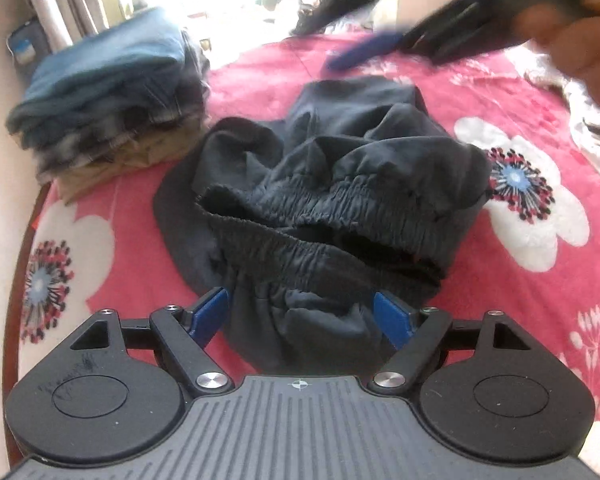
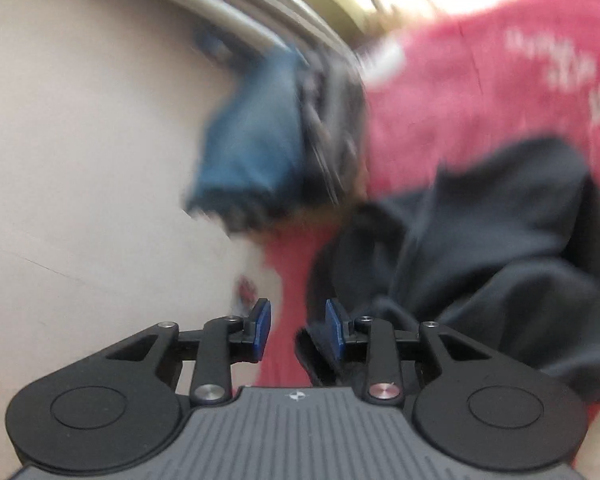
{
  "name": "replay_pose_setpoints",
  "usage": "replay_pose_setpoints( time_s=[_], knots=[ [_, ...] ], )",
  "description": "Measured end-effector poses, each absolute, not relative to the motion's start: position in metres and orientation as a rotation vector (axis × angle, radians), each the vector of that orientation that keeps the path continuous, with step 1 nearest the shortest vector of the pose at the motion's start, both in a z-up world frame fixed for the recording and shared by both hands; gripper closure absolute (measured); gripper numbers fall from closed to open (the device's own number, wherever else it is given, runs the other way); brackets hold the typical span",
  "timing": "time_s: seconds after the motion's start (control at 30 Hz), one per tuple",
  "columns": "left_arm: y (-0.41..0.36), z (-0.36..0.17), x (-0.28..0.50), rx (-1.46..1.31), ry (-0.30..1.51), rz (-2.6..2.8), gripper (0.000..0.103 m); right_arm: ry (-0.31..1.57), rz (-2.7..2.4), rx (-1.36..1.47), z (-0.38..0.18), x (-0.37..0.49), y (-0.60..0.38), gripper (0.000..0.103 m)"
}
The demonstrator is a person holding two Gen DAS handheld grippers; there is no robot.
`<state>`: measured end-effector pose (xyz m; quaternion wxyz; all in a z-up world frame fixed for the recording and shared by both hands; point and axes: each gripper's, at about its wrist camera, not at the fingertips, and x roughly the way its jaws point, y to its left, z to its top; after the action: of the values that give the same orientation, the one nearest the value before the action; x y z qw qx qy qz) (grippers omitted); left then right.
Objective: Fold clothes
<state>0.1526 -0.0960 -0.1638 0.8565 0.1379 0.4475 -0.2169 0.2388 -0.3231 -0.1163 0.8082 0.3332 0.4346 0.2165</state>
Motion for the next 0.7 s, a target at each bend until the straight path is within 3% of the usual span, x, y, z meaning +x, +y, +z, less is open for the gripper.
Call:
replay_pose_setpoints(
  time_s=[0.13, 0.3, 0.4, 0.7],
  knots=[
    [-0.098, -0.168, 0.150, 0.304, 0.942, -0.472, 0.022, 0.811, 0.405, 0.535, -0.103, 0.178, -0.340, 0.058],
    [-0.101, -0.175, 0.153, 0.326, 0.930, -0.460, 0.023, 0.884, 0.328, 0.211, -0.137, 0.123, -0.307, 0.058],
    [-0.099, -0.170, 0.158, 0.265, 0.933, -0.456, 0.023, 0.886, 0.313, 0.066, -0.154, 0.117, -0.280, 0.058],
    [-0.079, -0.164, 0.174, 0.129, 1.005, -0.418, 0.025, 0.962, 0.375, 0.019, -0.188, 0.159, -0.262, 0.060]
  ],
)
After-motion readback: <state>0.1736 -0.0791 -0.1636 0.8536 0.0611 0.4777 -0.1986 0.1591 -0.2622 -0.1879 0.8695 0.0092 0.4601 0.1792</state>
